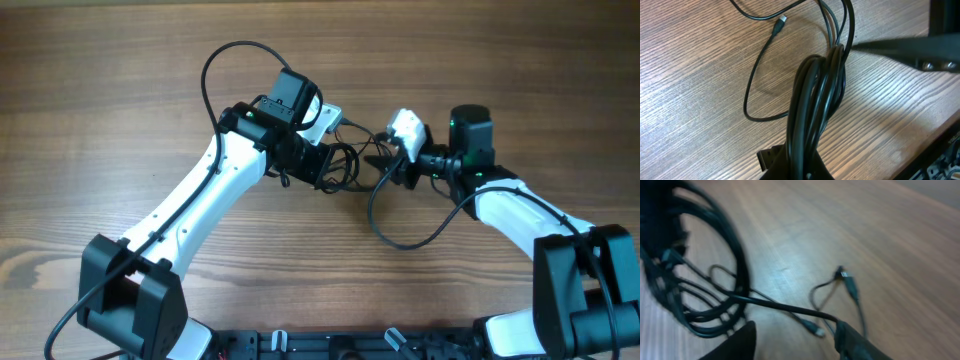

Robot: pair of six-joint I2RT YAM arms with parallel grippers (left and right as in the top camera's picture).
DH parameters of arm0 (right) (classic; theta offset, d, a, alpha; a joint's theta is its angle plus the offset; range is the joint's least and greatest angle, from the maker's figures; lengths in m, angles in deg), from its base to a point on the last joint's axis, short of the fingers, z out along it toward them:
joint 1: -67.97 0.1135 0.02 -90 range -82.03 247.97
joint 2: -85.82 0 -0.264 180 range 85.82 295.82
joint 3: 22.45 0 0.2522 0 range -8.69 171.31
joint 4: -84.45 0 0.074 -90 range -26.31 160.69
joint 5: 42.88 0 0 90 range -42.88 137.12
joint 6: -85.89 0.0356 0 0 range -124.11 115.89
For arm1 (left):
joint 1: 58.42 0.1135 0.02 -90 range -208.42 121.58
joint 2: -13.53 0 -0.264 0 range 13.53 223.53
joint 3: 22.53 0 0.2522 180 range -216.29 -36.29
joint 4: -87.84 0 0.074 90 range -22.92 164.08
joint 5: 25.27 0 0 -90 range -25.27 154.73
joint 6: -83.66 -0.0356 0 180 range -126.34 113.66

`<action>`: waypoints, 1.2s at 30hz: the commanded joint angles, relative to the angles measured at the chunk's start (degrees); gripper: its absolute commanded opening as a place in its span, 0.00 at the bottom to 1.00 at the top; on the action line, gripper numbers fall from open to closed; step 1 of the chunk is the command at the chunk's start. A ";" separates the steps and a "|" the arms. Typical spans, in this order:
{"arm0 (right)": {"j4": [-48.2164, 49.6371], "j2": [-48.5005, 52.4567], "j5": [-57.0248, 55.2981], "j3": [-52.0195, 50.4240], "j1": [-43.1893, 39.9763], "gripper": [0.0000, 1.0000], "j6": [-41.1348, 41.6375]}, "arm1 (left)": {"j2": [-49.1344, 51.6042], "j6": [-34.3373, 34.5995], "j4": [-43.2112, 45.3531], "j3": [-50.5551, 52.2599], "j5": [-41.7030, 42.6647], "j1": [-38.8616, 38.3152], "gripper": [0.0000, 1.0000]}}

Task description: Untangle cables

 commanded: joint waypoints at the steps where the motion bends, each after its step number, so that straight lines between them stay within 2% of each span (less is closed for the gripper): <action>1: -1.86 0.76 3.13 0.17 2.54 0.36 -6.64 | -0.44 -3.23 0.00 0.04 0.09 -0.33 0.04; 3: -1.79 0.81 3.08 0.17 3.78 0.04 -9.27 | -0.44 -3.80 0.22 0.04 0.07 -0.33 0.04; 5: -0.37 0.81 2.80 0.17 3.85 0.04 -7.98 | -0.44 -3.78 0.20 0.04 0.04 -0.33 0.04; 8: 4.98 0.74 -10.05 0.20 1.97 0.04 10.27 | -0.44 -1.16 0.20 0.04 -1.99 0.07 0.04; 9: 6.47 0.72 -15.30 0.17 -0.39 0.04 19.89 | -0.44 3.96 0.22 0.04 -6.78 0.63 0.04; 11: 5.86 0.72 -20.79 0.17 -4.17 0.04 31.47 | -0.44 12.70 0.20 0.04 -13.14 1.68 0.04; 15: -2.97 0.72 -37.90 0.17 -11.56 0.04 53.64 | -0.44 29.81 0.26 0.04 -17.79 6.05 0.04; 17: -3.74 0.72 -34.86 0.17 -13.42 0.04 55.21 | -0.44 31.76 0.44 0.04 -16.61 7.74 0.04; 18: -2.36 0.72 -27.12 0.17 -13.97 0.05 50.53 | -0.42 27.36 1.42 0.04 -12.63 8.28 0.04; 19: -0.68 0.72 -18.71 0.17 -13.94 0.16 42.53 | -0.42 22.45 2.10 0.04 -9.20 8.24 0.04; 20: 0.39 0.72 -9.09 0.17 -13.60 0.31 33.16 | -0.42 17.20 2.62 0.07 -5.44 7.87 0.04; 21: 0.44 0.72 -1.11 0.17 -13.07 0.54 25.88 | -0.42 12.46 2.62 0.04 -2.78 7.26 0.04; 22: 0.37 0.72 4.31 0.17 -12.57 0.70 21.24 | -0.42 8.96 2.36 0.04 -1.77 6.67 0.04; 23: 0.37 0.74 7.26 0.17 -12.15 0.78 19.39 | -0.42 5.53 1.70 0.04 -1.86 5.73 0.04; 28: -0.15 0.76 13.20 0.17 -7.58 0.79 7.32 | -0.42 -5.35 -0.22 0.07 -1.88 0.00 0.04; 36: -1.62 0.76 14.97 0.17 -2.03 0.62 -6.10 | -0.42 -6.62 -0.31 0.04 -2.40 -3.39 0.04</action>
